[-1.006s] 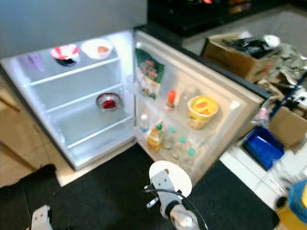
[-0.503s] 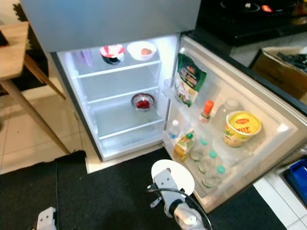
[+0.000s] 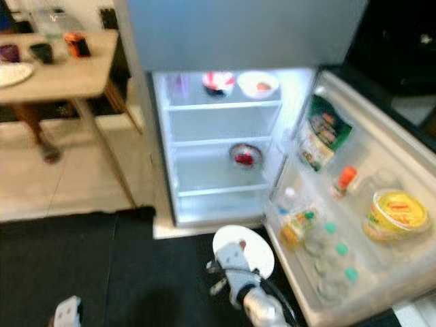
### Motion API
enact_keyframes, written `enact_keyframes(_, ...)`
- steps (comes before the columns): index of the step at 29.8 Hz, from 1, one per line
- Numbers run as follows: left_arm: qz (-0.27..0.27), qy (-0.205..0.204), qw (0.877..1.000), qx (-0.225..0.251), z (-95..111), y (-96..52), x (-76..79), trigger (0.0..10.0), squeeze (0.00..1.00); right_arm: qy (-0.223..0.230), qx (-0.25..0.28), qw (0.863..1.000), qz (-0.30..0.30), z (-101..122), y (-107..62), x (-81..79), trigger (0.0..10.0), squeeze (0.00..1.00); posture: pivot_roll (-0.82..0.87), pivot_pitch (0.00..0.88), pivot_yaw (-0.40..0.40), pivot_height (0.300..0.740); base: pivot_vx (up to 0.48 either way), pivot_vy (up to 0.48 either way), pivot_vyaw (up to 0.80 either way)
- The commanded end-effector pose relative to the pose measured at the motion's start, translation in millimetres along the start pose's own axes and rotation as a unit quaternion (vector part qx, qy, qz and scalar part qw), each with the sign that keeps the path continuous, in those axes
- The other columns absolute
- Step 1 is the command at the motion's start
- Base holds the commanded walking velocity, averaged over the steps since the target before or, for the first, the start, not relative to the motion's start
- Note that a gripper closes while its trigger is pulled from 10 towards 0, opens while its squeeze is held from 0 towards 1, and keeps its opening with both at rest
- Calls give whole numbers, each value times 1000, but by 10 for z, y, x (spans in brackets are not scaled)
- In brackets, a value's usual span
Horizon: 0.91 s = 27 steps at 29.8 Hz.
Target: Restocking fridge
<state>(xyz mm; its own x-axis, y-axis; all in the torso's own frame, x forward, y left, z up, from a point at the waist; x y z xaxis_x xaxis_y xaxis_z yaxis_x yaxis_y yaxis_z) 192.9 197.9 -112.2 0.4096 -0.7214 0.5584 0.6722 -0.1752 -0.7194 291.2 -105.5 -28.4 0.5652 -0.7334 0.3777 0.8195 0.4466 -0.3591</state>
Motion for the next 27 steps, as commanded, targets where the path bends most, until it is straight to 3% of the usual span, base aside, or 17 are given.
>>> enact_keyframes(1,18,-3,1000,-11,-93,-55,-117,10000,0,-3,3,1000,0,11,1,-18,10000,0,-95,138,-8,740,0,0,794)
enact_keyframes(5,16,-2,1000,-9,-81,-45,-99,10000,0,-16,-9,1000,-20,-26,-10,26,10000,0,-95,138,-8,740,0,0,795)
enact_keyframes(9,15,0,1000,-9,-75,-42,-91,10000,0,-58,-42,996,-58,-145,-65,124,10000,0,-93,138,-7,740,0,0,0)
enact_keyframes(17,6,9,1000,-10,-78,-41,-74,10000,0,-88,-47,993,-61,-169,-87,142,10000,0,-97,136,-5,740,0,0,0)
enact_keyframes(27,-2,8,1000,-6,-70,-33,-45,10000,0,-106,-41,991,-71,-117,-56,147,10000,0,-95,137,-6,740,337,0,0)
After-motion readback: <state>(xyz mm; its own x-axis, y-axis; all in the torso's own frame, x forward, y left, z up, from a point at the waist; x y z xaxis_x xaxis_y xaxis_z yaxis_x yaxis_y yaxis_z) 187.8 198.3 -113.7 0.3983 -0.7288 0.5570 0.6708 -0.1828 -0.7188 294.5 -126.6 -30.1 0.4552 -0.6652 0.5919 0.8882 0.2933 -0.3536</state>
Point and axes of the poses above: a point about 5 cm out from each wrist's last joint towards the gripper, its own y axis pointing out of the wrist towards the gripper, its own z axis along the axis of the wrist's last joint, x = y × z, the point moved 4 cm from there along y, pointing out of the wrist towards the gripper, and after that the axes turned 14 degrees about -y, right-handed, at the moved point
